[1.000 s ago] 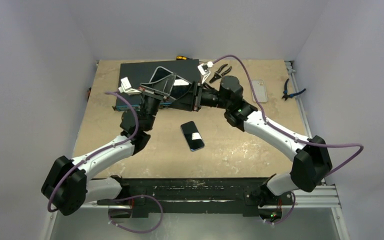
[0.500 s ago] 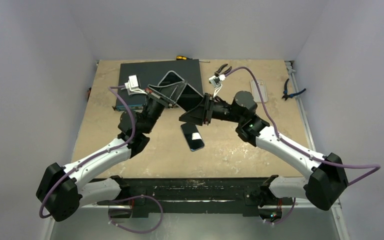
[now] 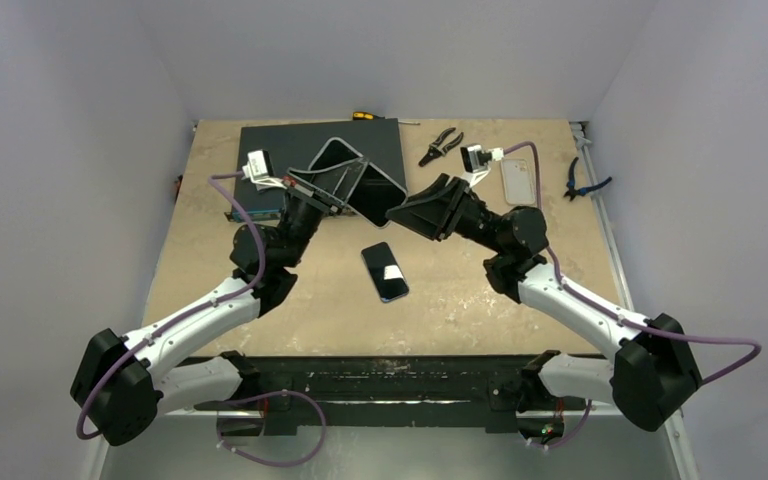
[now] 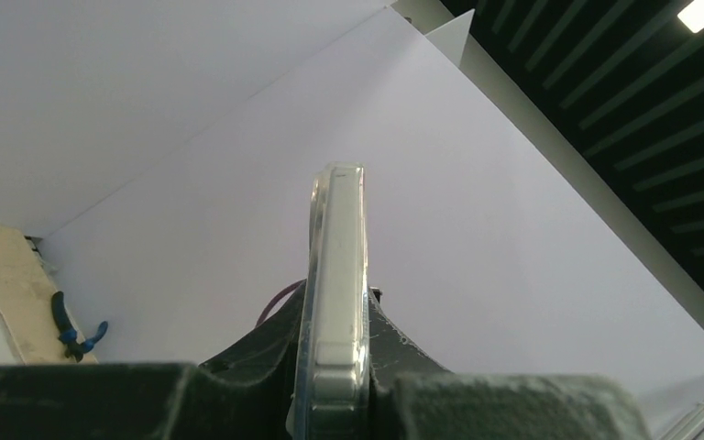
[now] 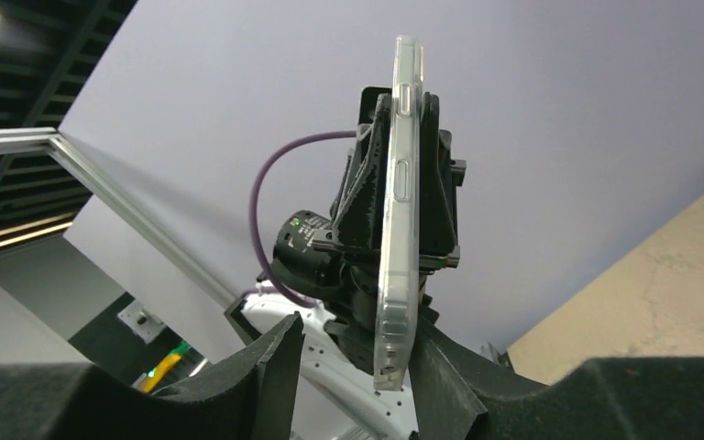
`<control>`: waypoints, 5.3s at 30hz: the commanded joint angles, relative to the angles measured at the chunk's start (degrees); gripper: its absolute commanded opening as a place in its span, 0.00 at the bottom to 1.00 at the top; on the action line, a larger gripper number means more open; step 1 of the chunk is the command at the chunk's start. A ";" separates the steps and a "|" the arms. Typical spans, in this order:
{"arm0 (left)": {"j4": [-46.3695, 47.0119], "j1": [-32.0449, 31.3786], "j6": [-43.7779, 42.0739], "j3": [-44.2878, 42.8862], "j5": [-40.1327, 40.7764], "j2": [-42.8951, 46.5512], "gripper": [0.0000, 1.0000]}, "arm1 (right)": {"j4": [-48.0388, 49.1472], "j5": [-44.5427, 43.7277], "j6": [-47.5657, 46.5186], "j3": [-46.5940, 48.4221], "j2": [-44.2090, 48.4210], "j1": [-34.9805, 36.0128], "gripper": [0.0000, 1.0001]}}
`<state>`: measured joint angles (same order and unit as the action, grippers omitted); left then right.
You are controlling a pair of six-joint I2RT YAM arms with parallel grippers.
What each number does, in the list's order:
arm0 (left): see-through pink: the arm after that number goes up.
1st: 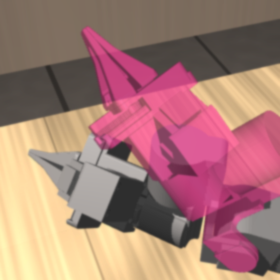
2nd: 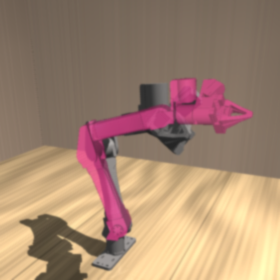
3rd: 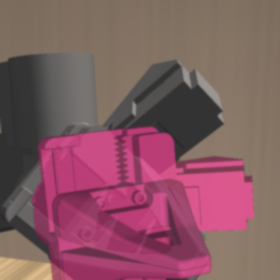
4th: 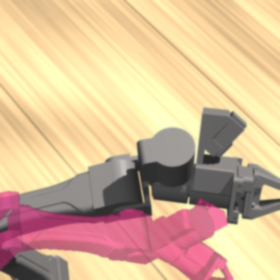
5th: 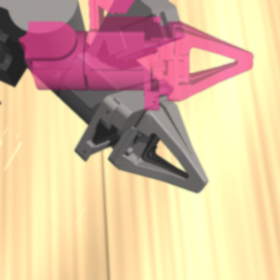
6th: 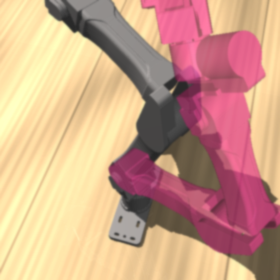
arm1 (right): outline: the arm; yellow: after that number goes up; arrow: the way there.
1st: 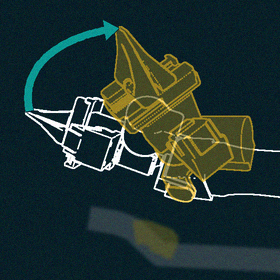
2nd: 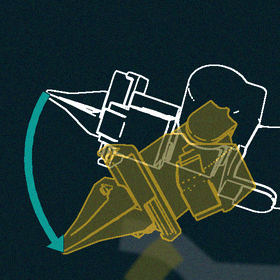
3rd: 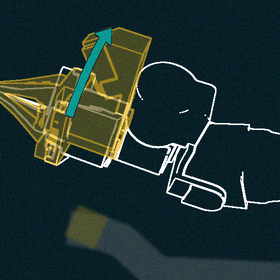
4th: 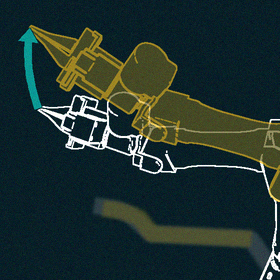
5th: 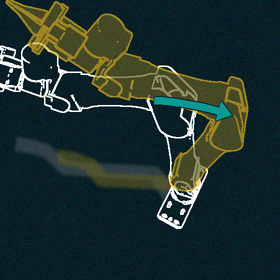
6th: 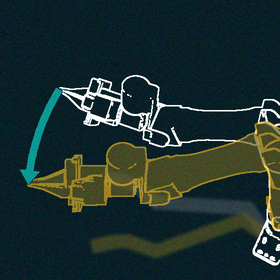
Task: Take the phone out of the phone case
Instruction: Remove the phone case from the phone.
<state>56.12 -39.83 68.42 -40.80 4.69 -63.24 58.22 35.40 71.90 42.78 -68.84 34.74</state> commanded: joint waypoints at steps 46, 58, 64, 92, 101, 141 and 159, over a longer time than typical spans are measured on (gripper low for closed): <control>5.82 13.51 11.42 -4.67 -31.44 1.39 0.70 | -8.83 13.32 2.91 8.64 6.50 -6.65 0.00; 0.71 13.47 8.56 -6.40 -35.53 2.00 0.43 | -14.37 11.96 -0.46 10.18 6.32 -6.90 0.00; -3.42 13.53 6.34 -6.30 -35.50 3.27 0.43 | -17.17 9.89 -2.73 10.71 6.97 -7.14 0.00; -5.93 13.47 4.39 -5.97 -31.11 4.70 0.00 | -30.72 9.47 -13.53 15.31 7.66 -7.85 0.08; 1.28 13.52 11.25 -6.14 -18.76 4.35 0.00 | -29.59 10.66 -14.11 11.94 9.26 -7.87 0.62; -13.61 13.47 20.57 -10.01 -25.88 -3.26 0.00 | -38.42 3.03 -34.62 28.06 8.76 1.17 0.05; -13.27 11.89 23.33 -8.59 -40.70 -11.43 0.00 | -38.46 0.94 -56.11 32.32 14.65 5.87 0.00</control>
<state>54.39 -25.85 98.74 -50.89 -25.41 -70.85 6.76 34.15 26.83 69.23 -58.37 37.06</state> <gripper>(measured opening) 0.102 0.186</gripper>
